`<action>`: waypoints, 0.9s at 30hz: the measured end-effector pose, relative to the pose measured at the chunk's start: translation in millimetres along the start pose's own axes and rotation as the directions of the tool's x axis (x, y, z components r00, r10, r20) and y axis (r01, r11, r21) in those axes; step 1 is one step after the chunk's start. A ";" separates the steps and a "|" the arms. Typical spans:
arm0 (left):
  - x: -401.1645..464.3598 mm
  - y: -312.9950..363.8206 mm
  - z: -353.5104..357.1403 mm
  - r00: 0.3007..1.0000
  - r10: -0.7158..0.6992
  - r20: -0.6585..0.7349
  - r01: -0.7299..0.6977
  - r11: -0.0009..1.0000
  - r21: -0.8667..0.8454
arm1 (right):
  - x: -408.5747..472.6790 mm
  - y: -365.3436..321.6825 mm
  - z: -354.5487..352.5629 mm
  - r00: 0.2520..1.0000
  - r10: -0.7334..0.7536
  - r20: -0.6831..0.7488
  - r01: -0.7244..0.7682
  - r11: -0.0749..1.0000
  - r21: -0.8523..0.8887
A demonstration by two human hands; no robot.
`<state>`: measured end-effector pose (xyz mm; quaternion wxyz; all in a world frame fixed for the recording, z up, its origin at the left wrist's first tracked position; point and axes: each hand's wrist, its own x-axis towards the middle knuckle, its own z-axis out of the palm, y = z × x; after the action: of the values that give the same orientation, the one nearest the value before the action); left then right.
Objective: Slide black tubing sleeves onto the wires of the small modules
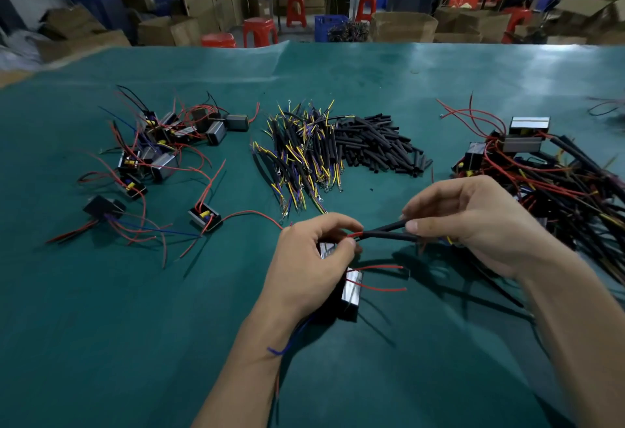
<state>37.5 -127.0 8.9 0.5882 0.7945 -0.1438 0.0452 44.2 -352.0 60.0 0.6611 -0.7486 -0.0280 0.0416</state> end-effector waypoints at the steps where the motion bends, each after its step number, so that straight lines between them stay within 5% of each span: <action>1: -0.7 0.0 0.2 1.000 0.004 0.009 -0.004 1.000 -0.021 | 0.0 0.1 0.7 1.000 0.005 -0.010 -0.005 1.000 -0.026; 15: 1.2 0.4 -2.8 0.998 0.046 -0.032 -0.047 0.998 -0.029 | -1.6 -2.9 1.0 0.994 0.096 -0.055 -0.099 0.994 -0.044; 27: 0.3 0.0 -3.7 0.998 0.048 -0.040 -0.049 0.999 -0.007 | 0.8 0.7 -3.1 0.978 0.191 0.079 -0.199 0.974 0.111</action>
<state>38.1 -123.6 10.1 0.5930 0.7873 -0.1514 0.0748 45.3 -355.1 59.8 0.6955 -0.7055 0.0261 0.1333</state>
